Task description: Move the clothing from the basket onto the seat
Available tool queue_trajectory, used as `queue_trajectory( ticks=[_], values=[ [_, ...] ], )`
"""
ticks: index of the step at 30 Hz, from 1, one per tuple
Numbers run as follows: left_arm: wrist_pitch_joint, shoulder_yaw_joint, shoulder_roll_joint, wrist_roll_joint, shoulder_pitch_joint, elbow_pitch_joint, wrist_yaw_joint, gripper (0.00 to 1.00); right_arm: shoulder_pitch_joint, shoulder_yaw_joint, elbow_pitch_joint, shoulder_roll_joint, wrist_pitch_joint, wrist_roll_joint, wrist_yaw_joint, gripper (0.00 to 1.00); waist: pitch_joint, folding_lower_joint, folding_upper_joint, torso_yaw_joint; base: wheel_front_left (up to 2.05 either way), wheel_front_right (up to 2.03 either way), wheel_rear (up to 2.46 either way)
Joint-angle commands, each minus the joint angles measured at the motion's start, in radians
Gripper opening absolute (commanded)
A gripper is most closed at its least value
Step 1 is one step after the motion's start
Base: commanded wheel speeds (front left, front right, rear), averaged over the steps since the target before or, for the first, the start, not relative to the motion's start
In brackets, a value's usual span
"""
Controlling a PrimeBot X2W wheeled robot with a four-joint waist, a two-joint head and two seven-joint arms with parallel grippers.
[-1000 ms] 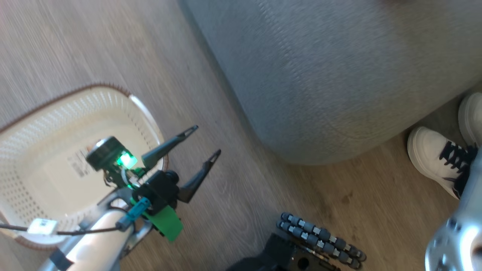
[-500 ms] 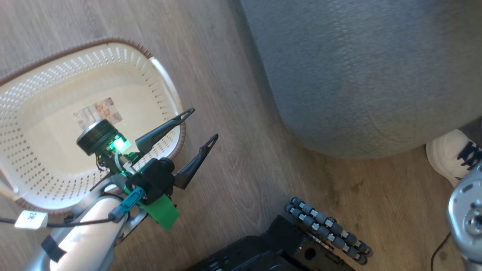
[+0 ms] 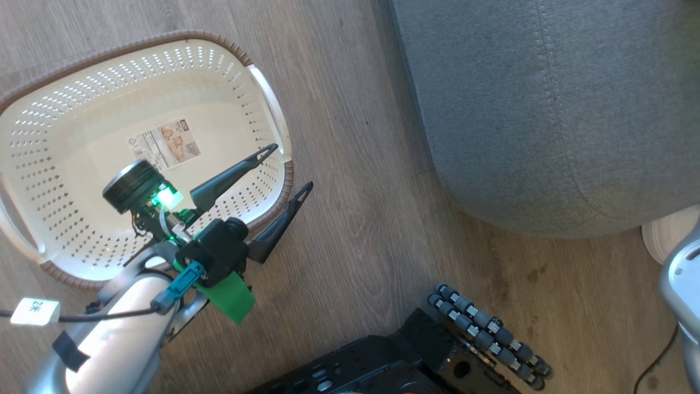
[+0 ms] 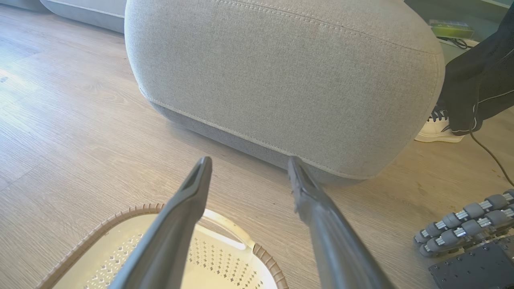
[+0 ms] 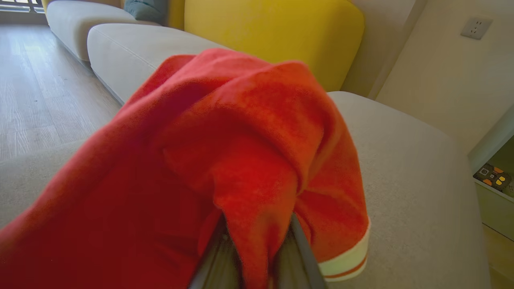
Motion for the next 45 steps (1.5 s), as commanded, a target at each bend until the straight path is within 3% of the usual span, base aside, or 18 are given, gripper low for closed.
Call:
queue_trajectory(
  ticks=[1,7,8,9,10,19,31,45],
  values=[
    [-0.005,0.027,0.011,-0.001,0.007,-0.037,-0.001,1.00,-0.027,-0.001,-0.010,-0.017,-0.002,-0.023,0.000,0.00,0.002,0.0000,0.0000,0.004,0.00,0.00,0.00],
    [-0.005,0.017,0.021,0.002,0.010,-0.032,-0.001,1.00,-0.052,-0.032,0.027,-0.008,-0.002,-0.054,0.000,0.00,0.002,0.0000,0.0000,0.007,0.00,0.00,0.00],
    [-0.005,0.019,0.021,0.002,0.008,-0.031,-0.001,1.00,-0.054,-0.032,0.031,-0.008,-0.002,-0.059,0.000,0.11,0.001,0.0000,0.0000,0.007,0.00,0.00,0.00],
    [-0.005,0.022,0.019,0.001,0.005,-0.030,-0.001,1.00,-0.055,-0.028,0.029,-0.008,-0.002,-0.064,0.000,0.78,-0.001,0.0000,0.0000,0.008,0.00,0.00,0.00],
    [-0.005,0.024,0.017,0.001,0.002,-0.029,-0.001,1.00,-0.055,-0.023,0.025,-0.009,-0.002,-0.070,0.000,1.00,-0.003,0.0000,0.0000,0.009,0.00,0.00,0.00],
    [-0.005,0.010,-0.011,-0.001,-0.003,-0.011,-0.001,1.00,-0.036,-0.017,0.026,-0.018,-0.002,-0.094,0.000,1.00,-0.053,0.0000,0.0000,0.018,0.00,0.00,0.00],
    [-0.005,0.010,-0.083,0.000,0.033,0.018,-0.001,1.00,0.046,0.160,0.061,-0.057,-0.002,-0.128,0.000,1.00,-0.175,0.0000,0.0000,0.017,0.00,0.00,0.00],
    [-0.005,0.030,-0.178,-0.004,0.096,0.053,-0.001,1.00,0.134,0.242,-0.045,-0.102,-0.002,-0.037,0.000,1.00,-0.367,0.0000,0.0000,0.030,0.00,0.00,0.00]
  ],
)
